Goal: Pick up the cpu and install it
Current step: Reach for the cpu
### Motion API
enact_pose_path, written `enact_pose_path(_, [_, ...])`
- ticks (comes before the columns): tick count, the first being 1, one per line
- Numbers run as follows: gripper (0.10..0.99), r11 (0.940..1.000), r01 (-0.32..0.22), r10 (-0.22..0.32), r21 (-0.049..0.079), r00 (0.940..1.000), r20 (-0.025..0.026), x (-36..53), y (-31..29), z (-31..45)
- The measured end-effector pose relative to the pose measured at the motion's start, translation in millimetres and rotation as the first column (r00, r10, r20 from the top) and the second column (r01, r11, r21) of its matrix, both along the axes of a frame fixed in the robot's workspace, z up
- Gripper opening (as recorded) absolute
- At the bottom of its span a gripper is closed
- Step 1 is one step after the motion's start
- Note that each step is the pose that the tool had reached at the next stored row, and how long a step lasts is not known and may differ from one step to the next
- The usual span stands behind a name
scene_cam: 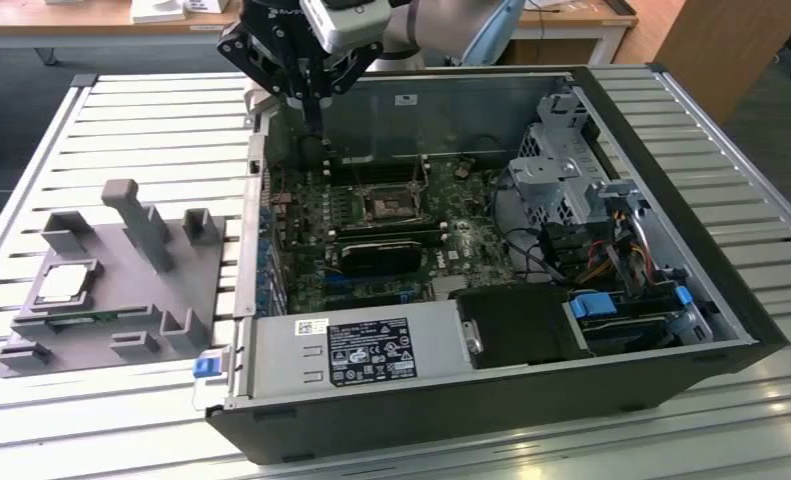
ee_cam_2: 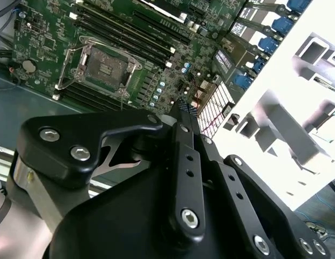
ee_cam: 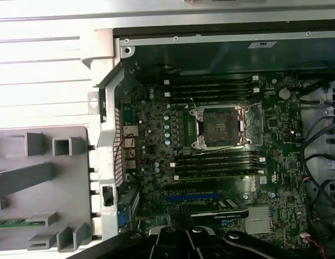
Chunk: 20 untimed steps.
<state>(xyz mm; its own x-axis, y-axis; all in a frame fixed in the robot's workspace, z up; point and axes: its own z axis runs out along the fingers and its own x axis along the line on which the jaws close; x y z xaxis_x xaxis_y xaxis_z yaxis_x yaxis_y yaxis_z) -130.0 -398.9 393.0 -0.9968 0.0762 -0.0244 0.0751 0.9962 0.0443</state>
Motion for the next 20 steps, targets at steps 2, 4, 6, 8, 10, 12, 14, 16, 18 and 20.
enact_pose_path(2, [0.106, 1.0, 0.0, 0.0, 0.0, 1.0, 0.0, -1.0, 0.0, -0.1])
enact_pose_path(4, [0.106, 1.0, 0.0, 0.0, 0.0, 1.0, 0.0, -2.0, 0.0, -0.2])
enact_pose_path(6, [0.106, 1.0, 0.0, 0.0, 0.0, 1.0, -0.0003, -2.4, 0.0, -0.3])
enact_pose_path(8, [0.106, 1.0, 0.0, 0.0, 0.0, 1.0, -0.0003, -3.2, 0.0, -0.3])
enact_pose_path(10, [0.106, 1.0, 0.0, 0.0, 0.0, 1.0, -0.0003, -3.8, 0.0, -0.4])
enact_pose_path(12, [0.106, 1.0, 0.0, 0.0, 0.0, 1.0, -0.0003, -4.2, 0.0, -0.4])
enact_pose_path(14, [0.106, 1.0, 0.0, 0.0, 0.0, 1.0, -0.0003, -4.6, 0.0, -0.4])
enact_pose_path(16, [0.106, 1.0, 0.0, 0.0, 0.0, 1.0, -0.0003, -5.0, 0.0, -0.5])
enact_pose_path(18, [0.106, 1.0, 0.0, 0.0, 0.0, 1.0, -0.0003, -5.4, 0.0, -0.5])
enact_pose_path(20, [0.106, 1.0, 0.0, 0.0, 0.0, 1.0, -0.0003, -6.0, 0.0, -0.5])
